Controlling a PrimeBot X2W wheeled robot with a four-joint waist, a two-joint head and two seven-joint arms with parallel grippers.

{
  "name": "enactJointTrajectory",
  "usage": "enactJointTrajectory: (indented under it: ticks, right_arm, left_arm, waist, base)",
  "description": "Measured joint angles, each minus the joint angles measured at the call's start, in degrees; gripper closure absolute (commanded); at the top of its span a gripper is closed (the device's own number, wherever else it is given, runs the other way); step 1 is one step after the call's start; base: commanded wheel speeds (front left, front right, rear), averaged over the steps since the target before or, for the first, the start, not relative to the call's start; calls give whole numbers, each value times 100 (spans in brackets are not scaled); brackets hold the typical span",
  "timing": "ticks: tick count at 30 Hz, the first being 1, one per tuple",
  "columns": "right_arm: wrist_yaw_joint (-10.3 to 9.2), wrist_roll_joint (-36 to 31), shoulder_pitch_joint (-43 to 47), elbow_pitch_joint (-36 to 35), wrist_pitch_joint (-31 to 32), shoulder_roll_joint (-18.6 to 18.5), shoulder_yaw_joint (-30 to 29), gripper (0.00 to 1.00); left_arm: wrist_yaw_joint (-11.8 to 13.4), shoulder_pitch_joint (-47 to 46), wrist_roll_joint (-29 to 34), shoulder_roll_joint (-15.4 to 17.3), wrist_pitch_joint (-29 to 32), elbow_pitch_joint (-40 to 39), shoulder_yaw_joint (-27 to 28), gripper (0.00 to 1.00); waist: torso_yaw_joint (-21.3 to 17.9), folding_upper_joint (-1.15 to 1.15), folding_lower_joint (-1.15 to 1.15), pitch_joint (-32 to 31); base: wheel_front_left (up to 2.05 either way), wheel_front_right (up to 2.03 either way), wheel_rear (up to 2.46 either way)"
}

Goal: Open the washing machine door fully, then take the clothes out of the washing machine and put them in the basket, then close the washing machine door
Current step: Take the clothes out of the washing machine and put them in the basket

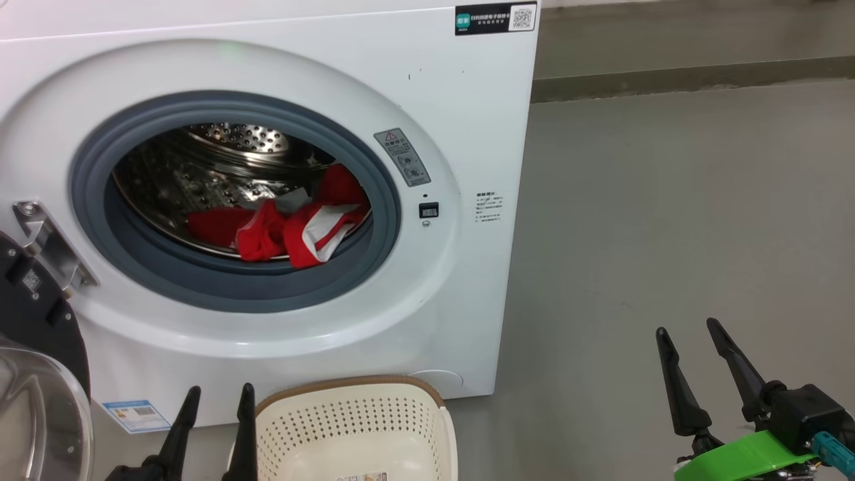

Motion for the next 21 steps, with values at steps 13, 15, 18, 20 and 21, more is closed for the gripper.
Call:
enactJointTrajectory:
  ticks: [13, 15, 18, 20, 21]
  right_arm:
    - [0, 5, 9, -3, 0, -2, 5, 0]
    - [0, 7, 8, -4, 0, -3, 12, 0]
    - [0, 10, 2, -9, 0, -8, 24, 0]
    - [0, 16, -15, -18, 0, -24, 25, 0]
    - [0, 16, -17, -32, 0, -33, 25, 0]
  left_arm:
    - [67, -12, -3, -31, 0, 47, -19, 0]
    - [83, -30, -3, -32, 0, 76, -22, 0]
    - [98, -166, -3, -29, 0, 113, -37, 0]
    - [100, -296, -2, -20, 0, 133, -46, 0]
    - [100, -357, -2, -9, 0, 147, -51, 0]
  waist:
    - [78, 0, 0, 55]
    - [84, 0, 0, 90]
    - [93, 0, 0, 170]
    - [100, 0, 0, 236]
    - [106, 0, 0, 271]
  base:
    - [0, 0, 0]
    - [0, 0, 0]
    - [0, 0, 0]
    - [0, 0, 0]
    - [0, 0, 0]
